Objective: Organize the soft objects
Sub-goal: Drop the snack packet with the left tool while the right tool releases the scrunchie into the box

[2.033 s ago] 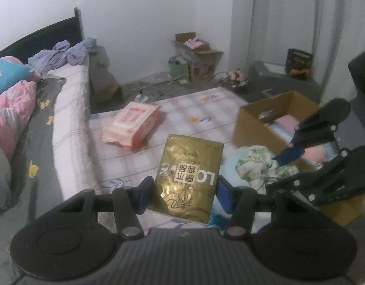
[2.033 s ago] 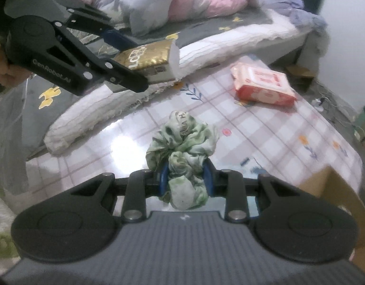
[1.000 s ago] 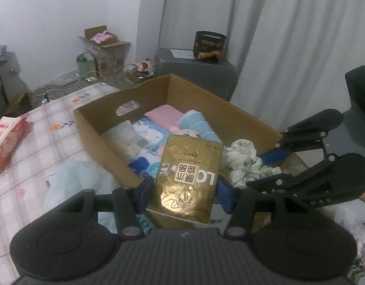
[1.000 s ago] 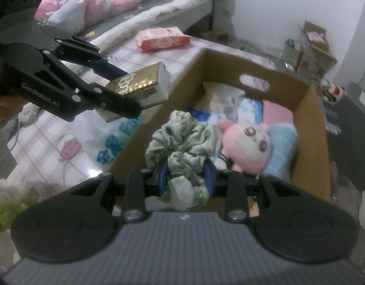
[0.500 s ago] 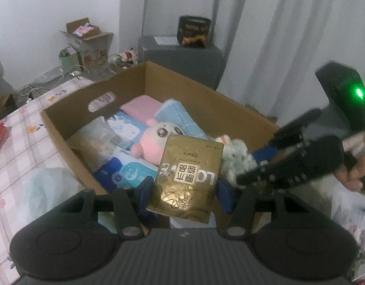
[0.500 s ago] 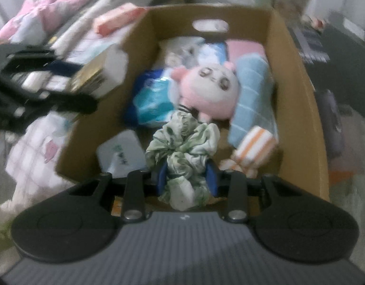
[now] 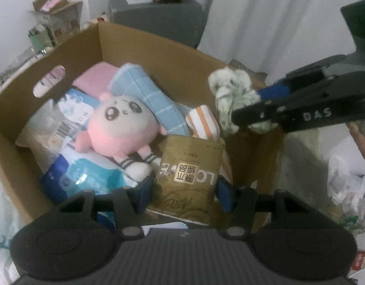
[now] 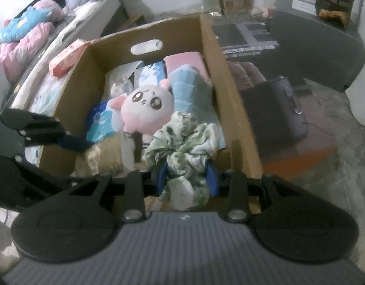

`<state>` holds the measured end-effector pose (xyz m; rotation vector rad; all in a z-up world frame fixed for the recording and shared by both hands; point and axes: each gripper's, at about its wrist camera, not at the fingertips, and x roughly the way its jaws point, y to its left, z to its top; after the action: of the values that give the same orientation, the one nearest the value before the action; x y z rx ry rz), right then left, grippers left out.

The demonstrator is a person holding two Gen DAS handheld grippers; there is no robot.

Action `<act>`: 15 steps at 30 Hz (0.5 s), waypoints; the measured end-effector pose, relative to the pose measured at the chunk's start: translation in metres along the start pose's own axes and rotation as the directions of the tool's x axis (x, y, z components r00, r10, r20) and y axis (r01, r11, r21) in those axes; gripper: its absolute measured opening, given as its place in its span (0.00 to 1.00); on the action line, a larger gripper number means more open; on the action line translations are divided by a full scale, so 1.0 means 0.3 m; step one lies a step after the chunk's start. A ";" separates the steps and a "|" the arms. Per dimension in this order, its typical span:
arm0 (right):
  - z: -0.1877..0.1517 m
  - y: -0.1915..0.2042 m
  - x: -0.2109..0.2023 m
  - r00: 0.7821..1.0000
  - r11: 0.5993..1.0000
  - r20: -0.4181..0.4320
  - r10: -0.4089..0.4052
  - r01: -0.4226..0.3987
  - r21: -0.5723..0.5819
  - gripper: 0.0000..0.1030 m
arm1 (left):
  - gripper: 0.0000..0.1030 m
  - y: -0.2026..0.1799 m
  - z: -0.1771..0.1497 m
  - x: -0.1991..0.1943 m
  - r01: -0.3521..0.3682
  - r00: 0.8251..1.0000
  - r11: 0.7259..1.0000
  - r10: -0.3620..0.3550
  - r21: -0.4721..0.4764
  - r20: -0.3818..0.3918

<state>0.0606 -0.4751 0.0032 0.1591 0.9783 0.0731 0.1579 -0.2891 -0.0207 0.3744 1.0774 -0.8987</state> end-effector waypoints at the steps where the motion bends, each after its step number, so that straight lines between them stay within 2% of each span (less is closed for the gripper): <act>1: 0.003 -0.006 0.004 1.000 1.000 -0.001 0.004 -0.004 0.003 0.34 | 0.57 0.000 0.001 0.013 0.006 1.000 1.000 -0.006 0.000 -0.016; 4: 0.003 -0.001 0.013 1.000 1.000 -0.004 0.013 -0.013 0.000 0.34 | 0.58 0.014 -0.003 0.049 0.021 0.998 0.999 -0.024 -0.036 -0.064; 6: 0.004 0.007 0.018 1.000 1.000 -0.006 0.020 -0.020 -0.003 0.34 | 0.63 0.033 -0.008 0.053 0.045 0.997 0.997 -0.050 -0.069 -0.067; 9: 0.007 0.024 0.017 0.999 0.999 -0.005 0.031 -0.031 -0.009 0.34 | 0.64 0.064 -0.011 0.032 0.069 0.996 0.992 -0.075 -0.110 -0.051; 15: 0.022 0.050 -0.002 0.997 0.997 0.007 0.075 -0.075 0.006 0.35 | 0.68 0.107 -0.027 -0.082 0.059 0.998 0.988 -0.060 -0.142 -0.003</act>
<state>0.0659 -0.4610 0.0096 0.2022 0.9659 0.1382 0.1739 -0.2533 -0.0075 0.2281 1.1567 -0.8679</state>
